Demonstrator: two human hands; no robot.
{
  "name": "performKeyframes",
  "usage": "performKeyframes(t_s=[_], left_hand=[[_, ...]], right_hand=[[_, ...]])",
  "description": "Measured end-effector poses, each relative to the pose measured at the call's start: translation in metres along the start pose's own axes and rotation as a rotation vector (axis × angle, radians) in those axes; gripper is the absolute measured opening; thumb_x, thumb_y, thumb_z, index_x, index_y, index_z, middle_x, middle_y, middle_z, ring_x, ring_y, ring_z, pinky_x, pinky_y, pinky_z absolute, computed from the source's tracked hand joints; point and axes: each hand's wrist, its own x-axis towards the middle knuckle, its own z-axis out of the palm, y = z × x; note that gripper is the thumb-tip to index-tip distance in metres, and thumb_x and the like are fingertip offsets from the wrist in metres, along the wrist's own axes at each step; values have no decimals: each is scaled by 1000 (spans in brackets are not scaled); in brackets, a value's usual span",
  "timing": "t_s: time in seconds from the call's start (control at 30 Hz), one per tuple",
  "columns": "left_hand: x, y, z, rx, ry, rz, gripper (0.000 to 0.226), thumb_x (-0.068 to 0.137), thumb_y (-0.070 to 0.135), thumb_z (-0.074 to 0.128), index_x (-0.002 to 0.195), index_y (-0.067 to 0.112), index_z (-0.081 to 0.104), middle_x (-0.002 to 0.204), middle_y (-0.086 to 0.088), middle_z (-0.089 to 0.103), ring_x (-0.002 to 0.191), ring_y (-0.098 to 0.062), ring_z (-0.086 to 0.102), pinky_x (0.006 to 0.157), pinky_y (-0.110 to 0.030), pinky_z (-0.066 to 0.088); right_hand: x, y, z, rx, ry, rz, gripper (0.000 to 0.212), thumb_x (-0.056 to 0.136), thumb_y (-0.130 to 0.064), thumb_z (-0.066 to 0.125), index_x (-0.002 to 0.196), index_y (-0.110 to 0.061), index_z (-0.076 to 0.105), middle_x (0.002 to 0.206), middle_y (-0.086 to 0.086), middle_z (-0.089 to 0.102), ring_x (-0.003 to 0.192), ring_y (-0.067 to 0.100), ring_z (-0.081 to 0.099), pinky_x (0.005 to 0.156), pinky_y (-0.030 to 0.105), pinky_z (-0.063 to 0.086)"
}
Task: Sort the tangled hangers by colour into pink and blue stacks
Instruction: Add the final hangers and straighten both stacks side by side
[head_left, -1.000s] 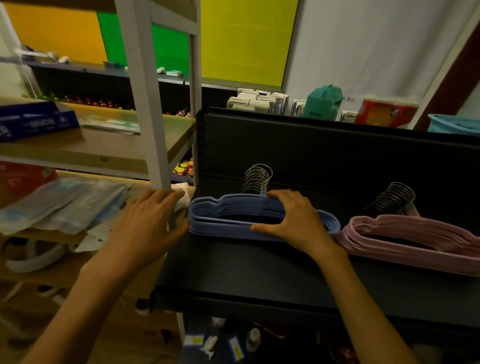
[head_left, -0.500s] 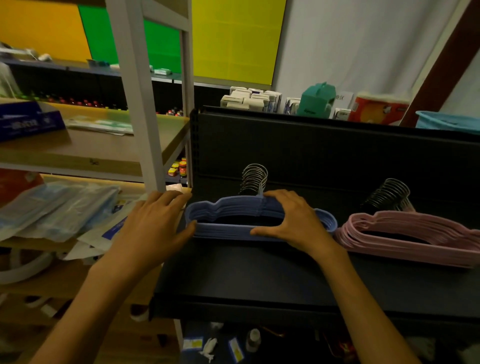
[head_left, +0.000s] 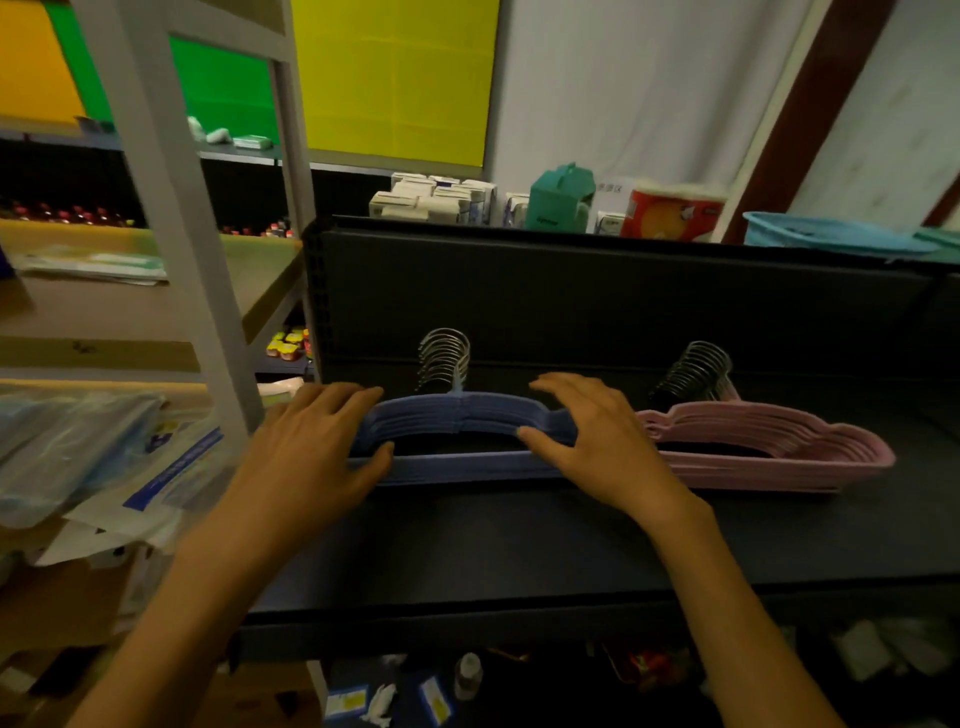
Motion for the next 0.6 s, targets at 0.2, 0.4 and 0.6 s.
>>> performKeyframes(t_s=[0.2,0.4,0.6], left_hand=[[27,80,17,22,-21,109,64,88,52,47,144,27,28,144,3,37,130,-20,33,103,-38,34],[47,200,41,-18,-45,249,65,87,53,48,143,25,29,144,2,38,131,-21,33,103,-38,35],[54,337,78,-26,-52,351,60,87,54,46,139,27,35,143,3,38,130,-19,33,105,-39,30]], right_hand=[[-61,71,-46,-194,79,177,46,89,-41,55,131,-24,50,135,-3,50,126,15,41,107,29,23],[-138,158,-99,-281,118,324,44,88,-43,54,128,-26,51,131,-6,52,123,13,43,106,30,27],[-227,254,-158,-354,110,440,44,90,-45,51,129,-26,49,132,-8,51,122,12,43,104,28,26]])
